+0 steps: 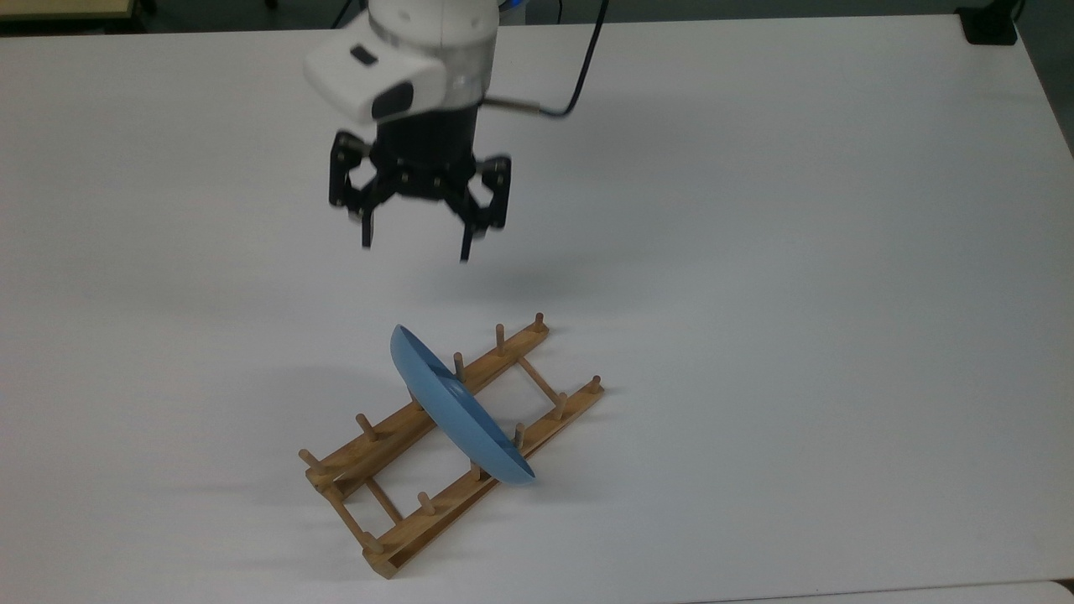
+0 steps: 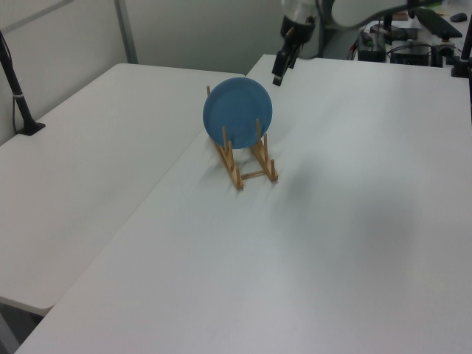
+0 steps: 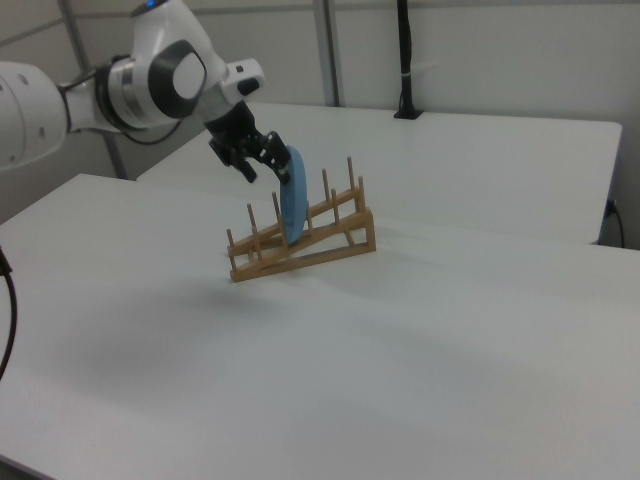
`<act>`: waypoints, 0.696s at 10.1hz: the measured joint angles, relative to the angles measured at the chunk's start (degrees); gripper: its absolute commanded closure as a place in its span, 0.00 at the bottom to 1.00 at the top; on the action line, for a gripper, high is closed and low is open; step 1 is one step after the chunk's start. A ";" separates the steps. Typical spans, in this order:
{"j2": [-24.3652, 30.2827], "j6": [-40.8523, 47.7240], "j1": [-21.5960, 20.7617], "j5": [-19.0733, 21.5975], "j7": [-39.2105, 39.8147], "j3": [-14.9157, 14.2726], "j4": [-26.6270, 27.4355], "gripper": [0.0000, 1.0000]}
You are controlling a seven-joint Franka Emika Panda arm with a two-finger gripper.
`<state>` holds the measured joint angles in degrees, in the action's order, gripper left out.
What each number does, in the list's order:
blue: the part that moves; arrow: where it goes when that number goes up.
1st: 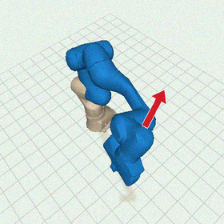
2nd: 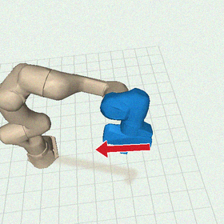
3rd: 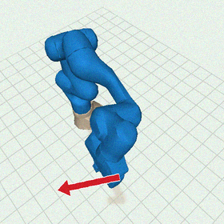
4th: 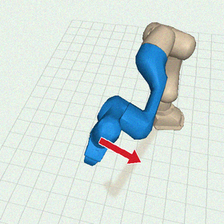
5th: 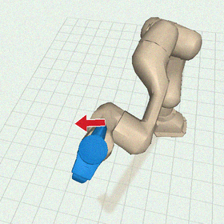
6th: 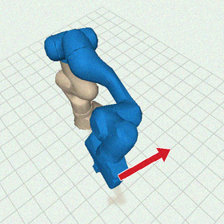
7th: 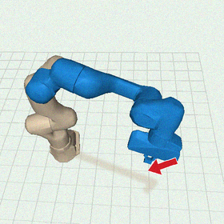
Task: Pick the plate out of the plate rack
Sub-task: 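Lower the open gripper onto the rim of the blue plate and close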
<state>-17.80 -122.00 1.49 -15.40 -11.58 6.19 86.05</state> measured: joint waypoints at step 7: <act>-7.44 -8.76 0.03 -5.52 -4.56 -0.97 -3.07 0.71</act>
<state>-25.24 -130.76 1.52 -20.92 -16.14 5.22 82.98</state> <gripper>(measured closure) 0.533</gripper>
